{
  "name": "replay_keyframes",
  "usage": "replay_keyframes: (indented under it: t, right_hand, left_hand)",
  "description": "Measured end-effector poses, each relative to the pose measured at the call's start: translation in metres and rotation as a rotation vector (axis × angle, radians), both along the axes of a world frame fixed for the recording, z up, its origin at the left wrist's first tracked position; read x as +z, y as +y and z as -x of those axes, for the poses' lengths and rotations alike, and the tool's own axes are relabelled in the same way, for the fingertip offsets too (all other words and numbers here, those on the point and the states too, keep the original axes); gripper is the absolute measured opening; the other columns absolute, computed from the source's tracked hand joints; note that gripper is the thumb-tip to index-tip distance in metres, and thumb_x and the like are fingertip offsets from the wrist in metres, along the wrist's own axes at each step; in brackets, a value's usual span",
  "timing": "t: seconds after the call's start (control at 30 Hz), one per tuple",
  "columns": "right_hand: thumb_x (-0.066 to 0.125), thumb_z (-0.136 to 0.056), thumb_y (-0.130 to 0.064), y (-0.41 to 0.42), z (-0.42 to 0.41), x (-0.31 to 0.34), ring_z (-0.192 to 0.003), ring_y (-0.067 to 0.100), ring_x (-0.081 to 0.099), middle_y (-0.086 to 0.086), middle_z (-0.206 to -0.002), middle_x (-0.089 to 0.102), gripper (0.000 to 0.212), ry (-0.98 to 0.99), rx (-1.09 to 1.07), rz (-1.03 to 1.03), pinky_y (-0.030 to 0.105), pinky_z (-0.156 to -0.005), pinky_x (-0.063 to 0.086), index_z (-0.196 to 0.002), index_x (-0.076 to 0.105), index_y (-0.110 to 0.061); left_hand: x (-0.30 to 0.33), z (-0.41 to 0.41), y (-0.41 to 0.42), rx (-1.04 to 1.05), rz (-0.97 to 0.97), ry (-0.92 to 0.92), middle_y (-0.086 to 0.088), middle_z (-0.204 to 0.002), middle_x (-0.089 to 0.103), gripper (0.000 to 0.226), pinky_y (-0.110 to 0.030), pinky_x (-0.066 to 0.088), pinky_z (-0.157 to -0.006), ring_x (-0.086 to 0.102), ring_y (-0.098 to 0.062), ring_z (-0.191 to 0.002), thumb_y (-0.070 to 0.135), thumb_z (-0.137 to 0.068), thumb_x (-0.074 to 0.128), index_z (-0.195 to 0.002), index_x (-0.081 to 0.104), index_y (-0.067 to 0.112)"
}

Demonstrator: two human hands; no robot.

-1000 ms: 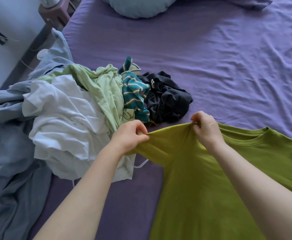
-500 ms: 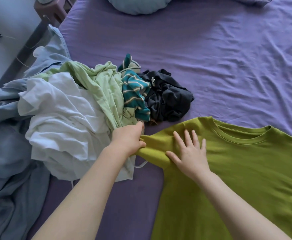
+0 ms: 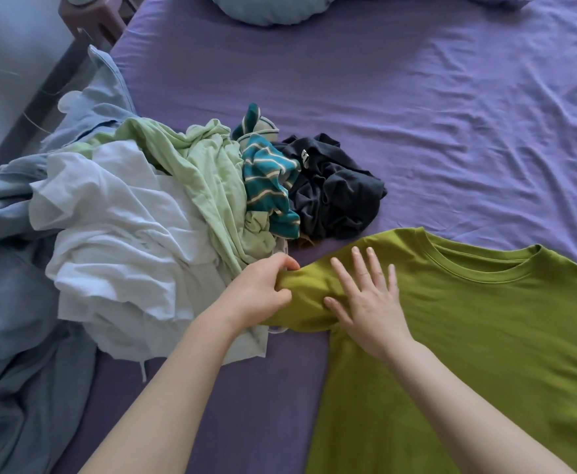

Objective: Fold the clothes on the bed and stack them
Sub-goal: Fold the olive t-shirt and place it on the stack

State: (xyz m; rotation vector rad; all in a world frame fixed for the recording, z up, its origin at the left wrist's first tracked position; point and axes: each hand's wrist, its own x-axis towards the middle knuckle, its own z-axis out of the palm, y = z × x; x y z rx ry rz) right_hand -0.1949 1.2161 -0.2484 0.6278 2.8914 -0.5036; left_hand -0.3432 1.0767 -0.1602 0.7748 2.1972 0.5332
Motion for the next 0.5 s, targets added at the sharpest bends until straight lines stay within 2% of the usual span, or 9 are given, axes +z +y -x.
replay_keyframes:
  t: [0.1, 0.2, 0.23, 0.3, 0.37, 0.43, 0.5]
  right_hand:
    - [0.016, -0.09, -0.063, -0.013, 0.014, 0.0, -0.147, 0.029, -0.002, 0.007, -0.16, 0.009, 0.064, 0.022, 0.041, 0.044, 0.057, -0.113, 0.004, -0.149, 0.016, -0.038]
    - [0.009, -0.086, -0.07, -0.017, 0.021, -0.012, -0.146, 0.028, -0.011, 0.005, -0.16, -0.002, 0.069, -0.141, 0.001, 0.057, 0.058, -0.112, -0.003, -0.149, 0.0, -0.042]
    - [0.007, -0.085, -0.073, -0.017, 0.022, -0.016, -0.146, 0.028, -0.013, 0.005, -0.16, -0.004, 0.072, -0.177, -0.006, 0.036, 0.059, -0.112, -0.005, -0.149, -0.001, -0.041]
    - [0.005, -0.083, -0.075, -0.02, 0.025, -0.022, -0.145, 0.029, -0.015, 0.007, -0.16, -0.005, 0.076, -0.206, -0.017, -0.009, 0.06, -0.111, -0.008, -0.15, -0.001, -0.039]
    - [0.005, -0.082, -0.075, -0.024, 0.03, -0.025, -0.145, 0.03, -0.016, 0.008, -0.16, -0.007, 0.078, -0.214, -0.043, -0.044, 0.063, -0.109, -0.009, -0.15, 0.0, -0.037]
    - [0.007, -0.083, -0.075, -0.029, 0.034, -0.025, -0.145, 0.031, -0.016, 0.009, -0.16, -0.008, 0.078, -0.214, -0.061, -0.063, 0.064, -0.108, -0.011, -0.15, 0.0, -0.036]
    - [0.009, -0.083, -0.075, -0.03, 0.031, -0.021, -0.145, 0.03, -0.016, 0.01, -0.16, -0.007, 0.079, -0.17, -0.073, -0.044, 0.062, -0.109, -0.01, -0.151, 0.001, -0.035]
  left_hand:
    - [0.003, 0.001, -0.003, -0.03, -0.079, 0.048, 0.023, -0.099, 0.046, 0.051, -0.008, 0.033, -0.074, 0.048, -0.004, -0.097, 0.011, -0.089, 0.056, -0.135, 0.046, 0.031]
    - [0.004, 0.004, -0.006, -0.069, -0.017, 0.174, 0.003, -0.114, 0.056, 0.06, -0.024, 0.04, -0.09, 0.052, -0.015, -0.11, 0.018, -0.092, 0.056, -0.145, 0.033, 0.034]
    - [0.004, 0.006, -0.008, -0.07, 0.041, 0.214, -0.001, -0.116, 0.059, 0.062, -0.031, 0.045, -0.09, 0.055, -0.019, -0.111, 0.024, -0.092, 0.058, -0.146, 0.03, 0.033]
    - [0.001, 0.009, -0.011, -0.076, 0.203, 0.292, -0.002, -0.116, 0.061, 0.065, -0.035, 0.048, -0.082, 0.057, -0.023, -0.11, 0.041, -0.088, 0.061, -0.144, 0.031, 0.029]
    - [-0.004, 0.007, -0.011, -0.139, 0.36, 0.422, 0.0, -0.111, 0.062, 0.061, -0.032, 0.044, -0.07, 0.06, -0.025, -0.105, 0.049, -0.086, 0.06, -0.135, 0.037, 0.023]
    - [-0.009, 0.0, -0.008, -0.204, 0.465, 0.539, -0.002, -0.109, 0.06, 0.054, -0.031, 0.038, -0.064, 0.062, -0.027, -0.1, 0.045, -0.089, 0.057, -0.132, 0.036, 0.019]
    - [-0.011, -0.011, -0.007, -0.252, 0.513, 0.667, -0.004, -0.118, 0.052, 0.058, -0.032, 0.037, -0.062, 0.061, -0.026, -0.1, 0.041, -0.09, 0.058, -0.137, 0.031, 0.02]
